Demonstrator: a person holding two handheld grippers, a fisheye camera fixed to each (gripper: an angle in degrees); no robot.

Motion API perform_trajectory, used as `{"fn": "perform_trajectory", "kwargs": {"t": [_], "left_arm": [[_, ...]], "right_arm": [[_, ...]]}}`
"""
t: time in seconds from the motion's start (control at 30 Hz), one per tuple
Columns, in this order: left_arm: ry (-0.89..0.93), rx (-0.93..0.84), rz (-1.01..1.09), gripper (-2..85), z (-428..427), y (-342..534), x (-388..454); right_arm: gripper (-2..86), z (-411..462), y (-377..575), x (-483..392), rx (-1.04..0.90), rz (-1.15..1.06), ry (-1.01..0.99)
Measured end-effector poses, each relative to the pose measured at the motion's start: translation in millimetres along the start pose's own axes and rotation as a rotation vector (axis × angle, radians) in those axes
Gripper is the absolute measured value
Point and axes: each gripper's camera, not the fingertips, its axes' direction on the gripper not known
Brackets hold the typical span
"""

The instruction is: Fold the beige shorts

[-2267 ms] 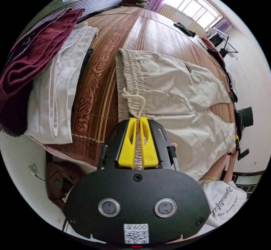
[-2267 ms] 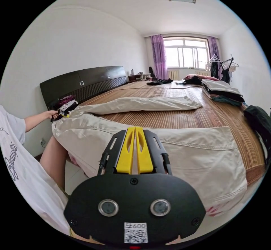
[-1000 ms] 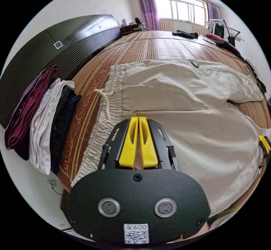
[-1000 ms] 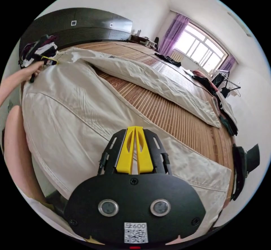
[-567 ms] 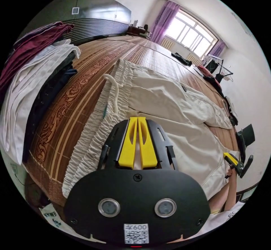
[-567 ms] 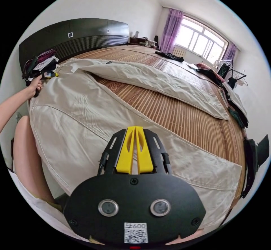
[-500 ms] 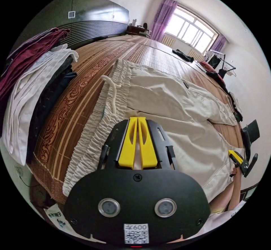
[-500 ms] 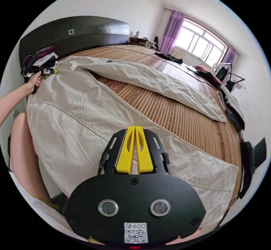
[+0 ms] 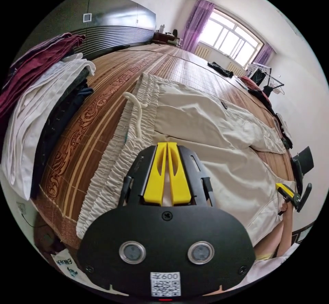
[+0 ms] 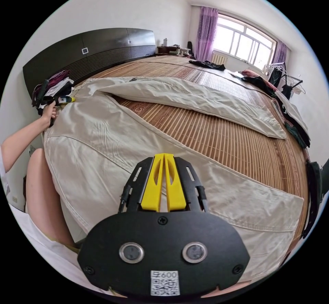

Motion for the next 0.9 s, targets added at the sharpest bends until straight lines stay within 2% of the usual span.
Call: {"fn": "perform_trajectory", "kwargs": {"t": [0.13, 0.3, 0.5, 0.9], "left_arm": [[-0.238, -0.043, 0.176, 0.2, 31.2, 3.8, 44.7], [-0.647, -0.002, 0.451, 0.2, 85.9, 40.9, 110.6], [-1.017, 0.048, 0.687, 0.1, 157.3, 81.9, 140.3], [-1.004, 0.058, 0.682, 0.1, 193.8, 65.5, 78.9]], "right_arm": [[-0.8, -4.1, 1.9, -2.4, 0.000, -0.013, 0.020], [-0.8, -11.9, 4.4, -7.3, 0.001, -0.022, 0.034], [-0.8, -23.3, 6.7, -14.5, 0.003, -0.014, 0.022], [-0.8, -52.2, 9.9, -60.0, 0.004, -0.009, 0.013]]}}
